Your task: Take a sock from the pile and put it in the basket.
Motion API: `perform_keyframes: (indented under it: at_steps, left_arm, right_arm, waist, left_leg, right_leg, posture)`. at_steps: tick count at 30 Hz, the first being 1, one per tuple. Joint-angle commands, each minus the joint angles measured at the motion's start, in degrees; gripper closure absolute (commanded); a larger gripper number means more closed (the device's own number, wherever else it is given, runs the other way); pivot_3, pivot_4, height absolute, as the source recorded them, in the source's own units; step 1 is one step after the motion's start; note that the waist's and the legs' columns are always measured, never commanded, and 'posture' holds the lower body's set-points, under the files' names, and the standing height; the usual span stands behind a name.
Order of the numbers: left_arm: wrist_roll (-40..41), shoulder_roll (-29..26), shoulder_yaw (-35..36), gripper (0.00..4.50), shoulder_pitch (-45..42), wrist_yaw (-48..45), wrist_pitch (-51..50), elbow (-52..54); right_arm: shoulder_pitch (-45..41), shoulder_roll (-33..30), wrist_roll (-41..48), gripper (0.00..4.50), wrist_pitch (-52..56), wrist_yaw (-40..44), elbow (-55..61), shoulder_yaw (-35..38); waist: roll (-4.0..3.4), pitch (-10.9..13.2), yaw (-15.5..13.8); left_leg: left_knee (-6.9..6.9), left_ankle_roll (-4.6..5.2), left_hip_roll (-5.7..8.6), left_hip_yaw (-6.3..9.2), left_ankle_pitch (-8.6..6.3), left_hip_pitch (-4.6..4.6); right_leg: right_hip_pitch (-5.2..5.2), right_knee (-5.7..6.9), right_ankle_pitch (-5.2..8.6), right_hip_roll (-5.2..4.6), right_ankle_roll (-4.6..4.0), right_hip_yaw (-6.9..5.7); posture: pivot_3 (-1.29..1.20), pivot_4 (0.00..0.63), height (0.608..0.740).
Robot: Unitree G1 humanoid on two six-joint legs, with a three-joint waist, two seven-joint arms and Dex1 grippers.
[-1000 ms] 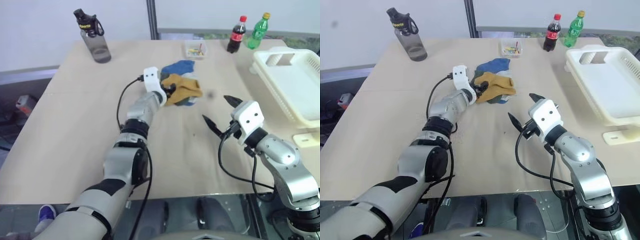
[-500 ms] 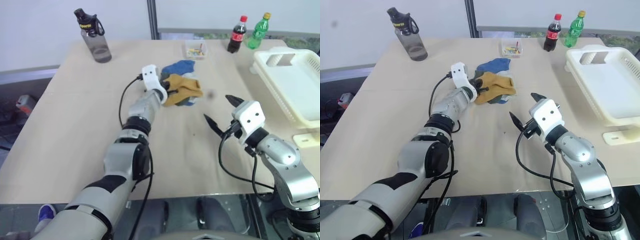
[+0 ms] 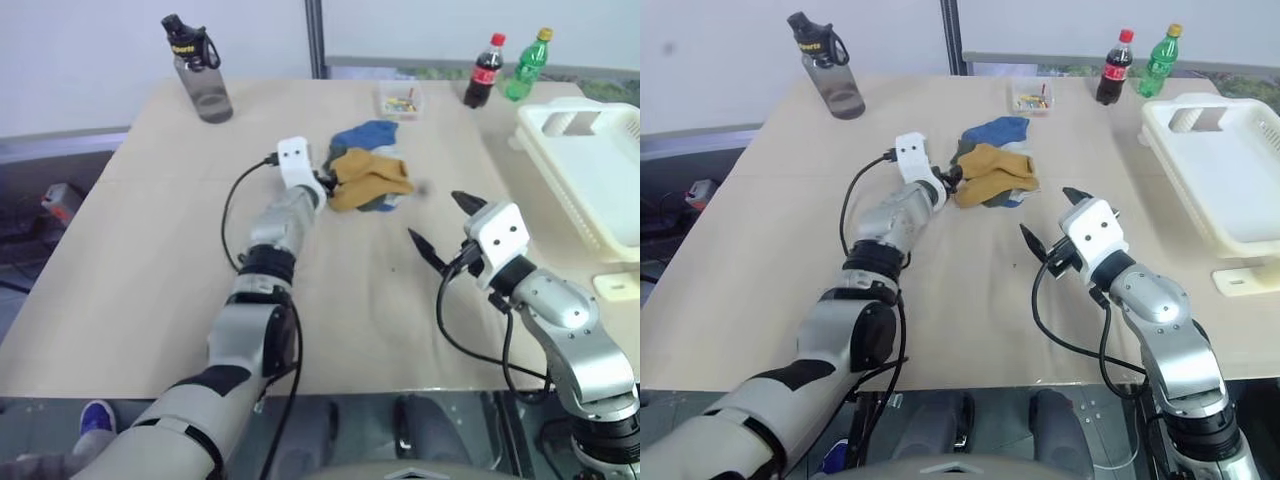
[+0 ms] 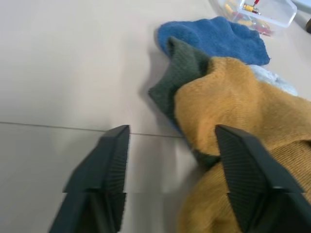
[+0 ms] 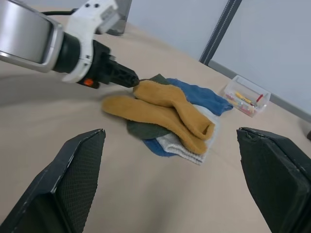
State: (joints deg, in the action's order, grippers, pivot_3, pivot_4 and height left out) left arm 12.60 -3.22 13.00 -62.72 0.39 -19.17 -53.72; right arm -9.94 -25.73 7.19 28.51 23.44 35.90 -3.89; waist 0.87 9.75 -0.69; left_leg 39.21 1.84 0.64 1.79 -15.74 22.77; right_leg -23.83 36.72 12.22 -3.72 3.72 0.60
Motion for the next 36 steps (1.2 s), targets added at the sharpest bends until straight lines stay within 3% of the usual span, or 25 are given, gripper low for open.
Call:
perform_keyframes:
  at_steps: [1,8,17,24,31,36]
  left_arm:
    - [-0.2,0.8,0.9,1.72,-4.5,1.4,4.6,-6.2]
    - [-0.5,1.9,1.8,1.72,-9.3,2.4,10.0,-15.2]
    - [-0.6,3.2,2.9,4.42,-9.4,3.2,12.6,-17.2]
    - [3.4,3.5,3.9,4.42,-5.9,-3.6,7.8,-7.7]
    - [15.1,5.1,-2.0,4.42,10.0,-13.9,-21.4,30.1]
    - [16.3,4.0,-2.8,4.42,13.8,-13.7,-27.0,37.8]
  right_arm:
    - [-0.8,-0.2,0.1,0.00,-0.8,0.1,1.9,1.1]
    - [-0.5,-0.3,0.4,0.00,-0.1,0.0,2.6,1.3]
    - [-0.5,-0.7,0.6,0.00,0.5,0.2,3.0,1.7]
    - [-0.2,-0.6,0.5,0.00,1.0,-0.2,3.7,2.0]
    - [0.6,-0.9,0.5,0.00,0.7,-0.2,3.7,3.2]
    - [0.8,-0.8,0.4,0.00,0.5,-0.2,3.5,3.5]
  waist:
    - [0.01,0.0,0.0]
    - [0.02,0.0,0.1]
    - [0.02,0.0,0.1]
    - [0.02,0.0,0.1]
    - [0.01,0.0,0.5]
    - [0.01,0.0,0.7]
  left_leg:
    - [0.00,0.00,0.00,0.00,0.00,0.00]
    - [0.00,0.02,0.00,0.01,-0.01,0.01]
    - [0.00,0.01,0.01,0.01,0.00,0.01]
    - [0.00,-0.01,0.01,0.01,0.01,0.01]
    - [-0.01,-0.05,-0.02,0.00,0.03,0.01]
    - [0.04,-0.04,-0.03,0.01,0.03,-0.06]
  right_leg:
    - [0.00,0.00,0.00,0.00,0.00,0.00]
    - [-0.01,0.02,0.00,0.00,0.00,-0.02]
    - [-0.01,0.02,0.00,0.00,0.00,-0.02]
    - [-0.01,0.01,0.00,0.00,0.00,-0.01]
    - [-0.01,0.03,0.00,-0.01,0.00,0.05]
    - [0.01,0.10,0.00,-0.01,0.00,0.05]
  posture:
    - [0.00,0.150,0.740]
    - [0.00,0.150,0.740]
    - [0.00,0.150,0.740]
    - [0.00,0.150,0.740]
    - [0.00,0.150,0.740]
    - [0.00,0.150,0.740]
